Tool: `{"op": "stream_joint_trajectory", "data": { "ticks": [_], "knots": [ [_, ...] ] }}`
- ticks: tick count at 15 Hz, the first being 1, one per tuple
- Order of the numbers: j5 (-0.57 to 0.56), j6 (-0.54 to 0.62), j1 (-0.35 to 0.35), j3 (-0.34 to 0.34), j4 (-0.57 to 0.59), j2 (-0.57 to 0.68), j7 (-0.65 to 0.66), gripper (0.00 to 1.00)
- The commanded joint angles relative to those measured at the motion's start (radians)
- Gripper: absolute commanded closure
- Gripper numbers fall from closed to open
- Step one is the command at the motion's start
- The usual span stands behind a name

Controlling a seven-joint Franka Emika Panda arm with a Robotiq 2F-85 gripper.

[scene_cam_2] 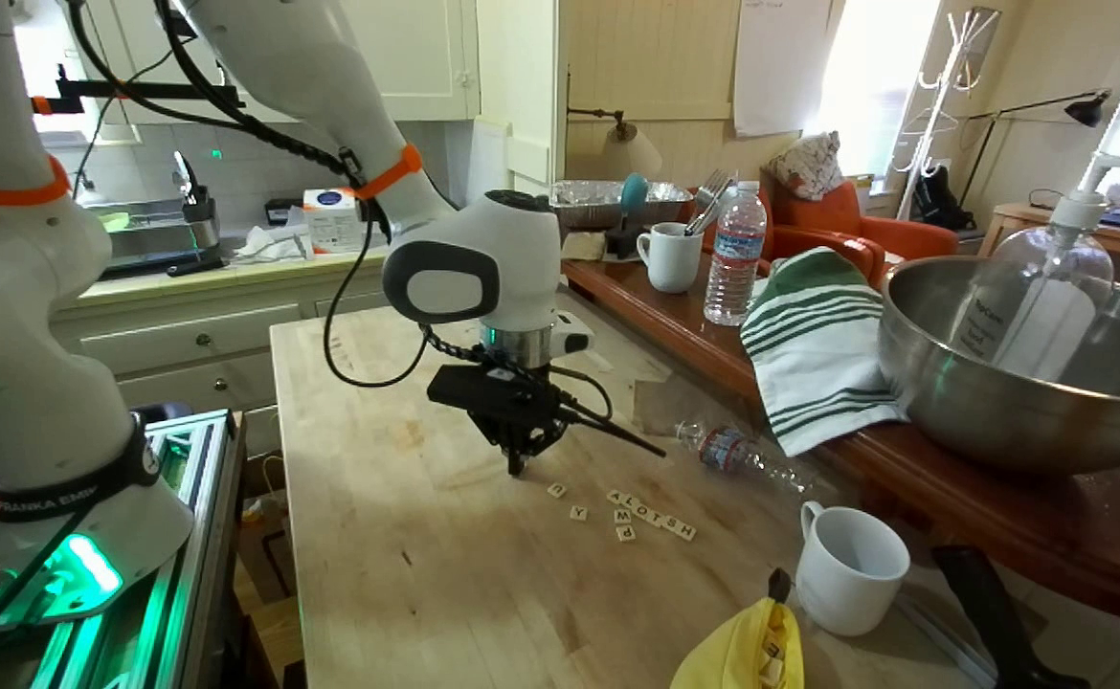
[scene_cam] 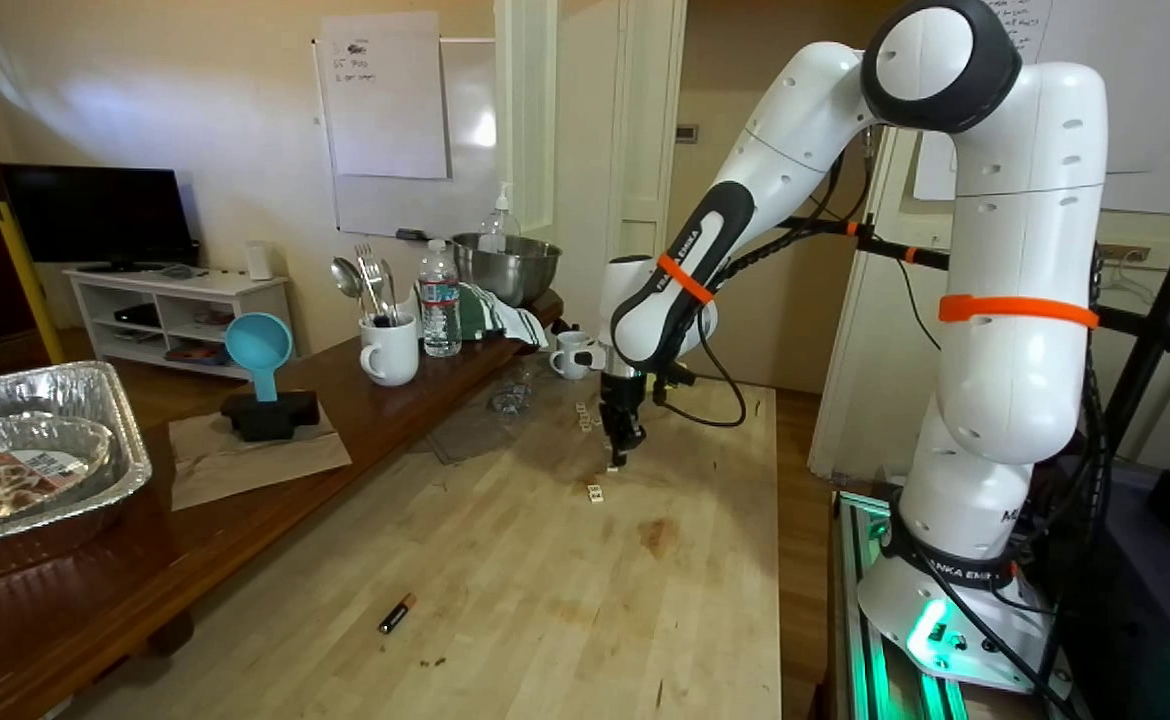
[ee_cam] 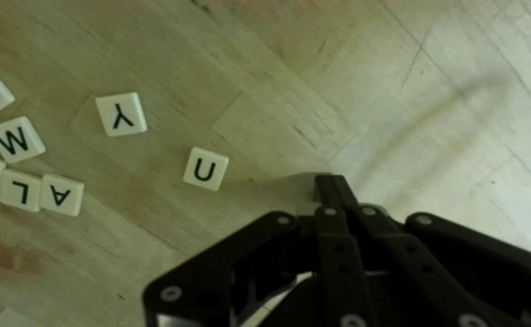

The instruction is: Use the tiles to create the word 'Zero'.

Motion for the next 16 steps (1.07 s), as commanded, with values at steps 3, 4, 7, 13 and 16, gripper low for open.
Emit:
{"op": "stream_joint_trajectory", "data": {
  "ticks": [3, 4, 7, 13, 16],
  "knots": [
    [0.045, 0.074, 0.02, 0.03, -0.04, 0.04, -0.09, 1.0],
    [0.05, 0.08, 0.021, 0.034, -0.041, 0.041, -0.095, 1.0],
    [0.066, 0.091, 0.027, 0.047, -0.043, 0.042, -0.112, 1.0],
    [0.107, 0.1, 0.037, 0.075, -0.047, 0.041, -0.141, 1.0],
    [0.122, 0.098, 0.043, 0.081, -0.047, 0.042, -0.152, 1.0]
  ]
}}
